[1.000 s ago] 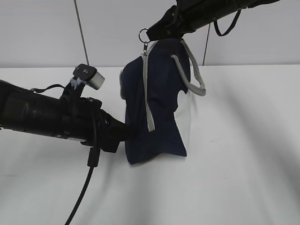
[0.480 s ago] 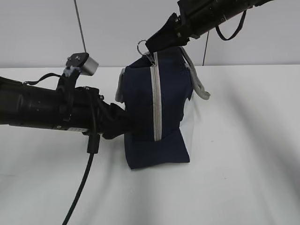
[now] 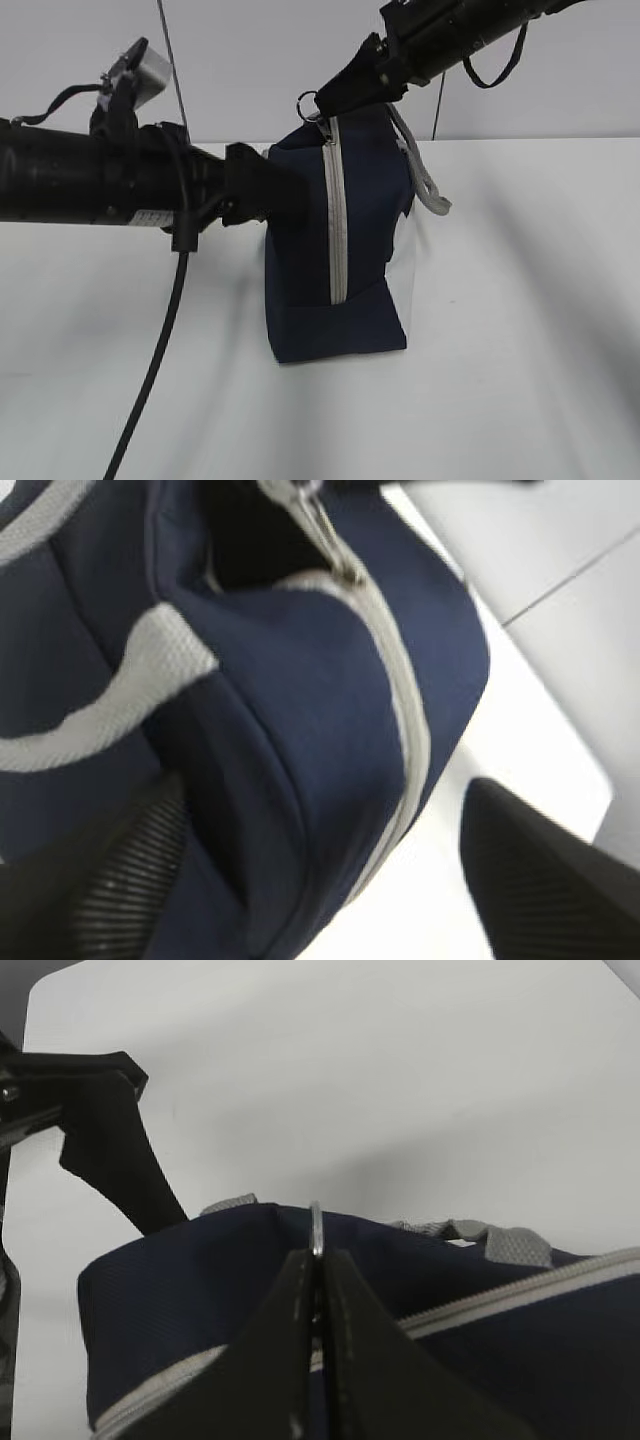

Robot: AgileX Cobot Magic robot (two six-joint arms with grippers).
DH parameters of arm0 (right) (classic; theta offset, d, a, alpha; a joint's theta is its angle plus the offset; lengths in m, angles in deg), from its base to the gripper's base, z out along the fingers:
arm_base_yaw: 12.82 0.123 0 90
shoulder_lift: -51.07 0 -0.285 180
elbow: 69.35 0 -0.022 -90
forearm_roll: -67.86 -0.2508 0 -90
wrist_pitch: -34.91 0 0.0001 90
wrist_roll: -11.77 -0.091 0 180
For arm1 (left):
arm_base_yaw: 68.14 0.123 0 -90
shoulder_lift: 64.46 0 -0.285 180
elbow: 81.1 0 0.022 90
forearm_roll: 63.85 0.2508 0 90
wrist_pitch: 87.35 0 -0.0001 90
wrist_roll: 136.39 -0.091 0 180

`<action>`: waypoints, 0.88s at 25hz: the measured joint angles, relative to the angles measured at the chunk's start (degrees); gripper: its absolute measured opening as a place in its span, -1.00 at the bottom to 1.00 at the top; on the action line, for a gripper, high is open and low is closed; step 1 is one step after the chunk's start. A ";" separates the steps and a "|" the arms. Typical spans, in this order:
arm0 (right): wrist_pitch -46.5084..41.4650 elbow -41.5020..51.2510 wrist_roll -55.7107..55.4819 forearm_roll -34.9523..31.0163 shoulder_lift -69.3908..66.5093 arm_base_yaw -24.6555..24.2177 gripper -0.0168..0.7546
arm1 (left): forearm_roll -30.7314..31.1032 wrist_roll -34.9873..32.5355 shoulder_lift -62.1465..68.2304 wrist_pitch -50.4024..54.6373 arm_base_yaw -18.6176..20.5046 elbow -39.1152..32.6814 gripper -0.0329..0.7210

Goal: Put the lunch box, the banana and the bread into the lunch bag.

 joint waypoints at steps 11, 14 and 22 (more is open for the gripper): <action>-0.12 0.00 -0.98 0.96 0.11 0.00 -0.96 | 13.24 28.94 1.18 2.25 3.28 9.82 0.07; -0.12 0.00 -0.98 1.08 0.21 0.00 -0.96 | 17.02 33.95 3.39 6.26 4.04 11.65 0.05; -0.20 0.00 -1.57 1.52 0.33 0.00 -0.96 | 28.97 45.93 5.90 12.60 4.31 15.30 0.05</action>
